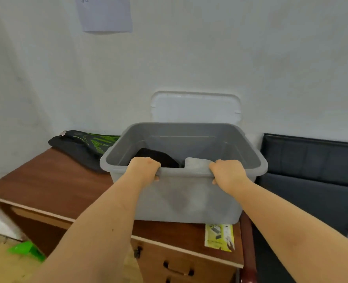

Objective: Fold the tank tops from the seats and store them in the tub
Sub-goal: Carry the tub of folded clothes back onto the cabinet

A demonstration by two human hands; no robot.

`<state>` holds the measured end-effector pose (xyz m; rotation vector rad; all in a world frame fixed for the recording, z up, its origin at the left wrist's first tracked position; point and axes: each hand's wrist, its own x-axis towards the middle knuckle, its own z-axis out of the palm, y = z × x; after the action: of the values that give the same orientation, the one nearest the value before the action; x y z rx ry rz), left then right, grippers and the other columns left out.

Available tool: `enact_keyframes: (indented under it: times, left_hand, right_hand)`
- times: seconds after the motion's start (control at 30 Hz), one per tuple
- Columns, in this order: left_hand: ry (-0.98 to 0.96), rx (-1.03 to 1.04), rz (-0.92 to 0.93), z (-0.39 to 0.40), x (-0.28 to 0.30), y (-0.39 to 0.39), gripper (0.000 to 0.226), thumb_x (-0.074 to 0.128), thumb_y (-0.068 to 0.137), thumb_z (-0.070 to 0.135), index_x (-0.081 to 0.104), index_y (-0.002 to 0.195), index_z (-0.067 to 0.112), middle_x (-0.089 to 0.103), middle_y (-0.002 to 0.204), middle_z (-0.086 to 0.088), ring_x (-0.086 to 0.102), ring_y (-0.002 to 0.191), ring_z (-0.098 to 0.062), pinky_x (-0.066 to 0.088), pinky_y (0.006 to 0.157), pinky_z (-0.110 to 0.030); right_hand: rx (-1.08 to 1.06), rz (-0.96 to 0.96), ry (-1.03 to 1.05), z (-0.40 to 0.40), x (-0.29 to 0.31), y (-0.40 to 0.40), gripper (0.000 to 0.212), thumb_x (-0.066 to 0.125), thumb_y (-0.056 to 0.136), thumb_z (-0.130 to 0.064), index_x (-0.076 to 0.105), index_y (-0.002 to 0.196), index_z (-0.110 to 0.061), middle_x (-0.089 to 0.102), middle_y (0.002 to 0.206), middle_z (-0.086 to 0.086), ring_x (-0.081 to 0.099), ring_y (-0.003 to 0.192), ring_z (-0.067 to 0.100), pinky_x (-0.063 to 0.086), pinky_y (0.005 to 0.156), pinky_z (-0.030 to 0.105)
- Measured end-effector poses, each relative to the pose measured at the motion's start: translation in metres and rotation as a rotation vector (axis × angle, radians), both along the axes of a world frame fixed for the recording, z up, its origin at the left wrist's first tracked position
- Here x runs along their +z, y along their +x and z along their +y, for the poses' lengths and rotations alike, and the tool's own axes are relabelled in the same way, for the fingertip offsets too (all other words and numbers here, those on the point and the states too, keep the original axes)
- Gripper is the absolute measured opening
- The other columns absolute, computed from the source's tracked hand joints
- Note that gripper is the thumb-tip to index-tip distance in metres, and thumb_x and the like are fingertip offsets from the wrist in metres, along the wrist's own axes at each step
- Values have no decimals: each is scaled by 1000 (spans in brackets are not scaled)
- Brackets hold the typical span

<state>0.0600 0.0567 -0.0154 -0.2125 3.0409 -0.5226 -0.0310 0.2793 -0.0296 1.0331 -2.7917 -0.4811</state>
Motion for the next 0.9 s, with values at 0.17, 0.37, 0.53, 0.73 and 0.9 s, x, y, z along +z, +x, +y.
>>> enact_keyframes:
  times: [0.17, 0.37, 0.53, 0.73, 0.9]
  left_hand:
    - [-18, -74, -46, -31, -11, 15, 26, 48, 99, 37, 55, 117, 19, 62, 111, -2, 60, 102, -23, 41, 73, -31]
    - [41, -89, -63, -58, -15, 24, 24, 48, 99, 36, 55, 118, 21, 61, 110, -1, 59, 101, -21, 40, 74, -30]
    - [57, -106, -67, -65, -15, 27, 29, 47, 98, 43, 55, 116, 23, 53, 93, 2, 57, 90, -17, 40, 72, -29]
    - [366, -120, -46, -63, -15, 19, 60, 33, 86, 75, 57, 89, 21, 58, 81, 4, 54, 77, -13, 40, 68, -28]
    - [488, -178, 55, -48, 6, -7, 58, 29, 93, 66, 48, 69, 17, 52, 69, 3, 50, 68, -16, 40, 67, -31]
  right_hand:
    - [-84, -34, 19, -27, -14, 34, 15, 51, 96, -12, 54, 111, -13, 27, 66, -2, 63, 93, 27, 36, 62, 34]
    - [-161, -71, 14, -51, -22, 56, 9, 51, 95, -10, 53, 103, -14, 32, 68, -1, 63, 94, 27, 27, 48, 31]
    - [-158, -59, 8, -54, -18, 65, 18, 51, 97, -20, 52, 113, -12, 59, 99, 3, 61, 97, 26, 37, 65, 34]
    - [-98, -147, -72, -54, -3, 65, 63, 34, 84, -78, 50, 84, -17, 46, 65, -5, 42, 57, 12, 30, 53, 28]
    - [-87, -145, -200, -59, 10, 55, 61, 27, 90, -71, 52, 82, -15, 46, 64, -4, 45, 62, 16, 37, 61, 31]
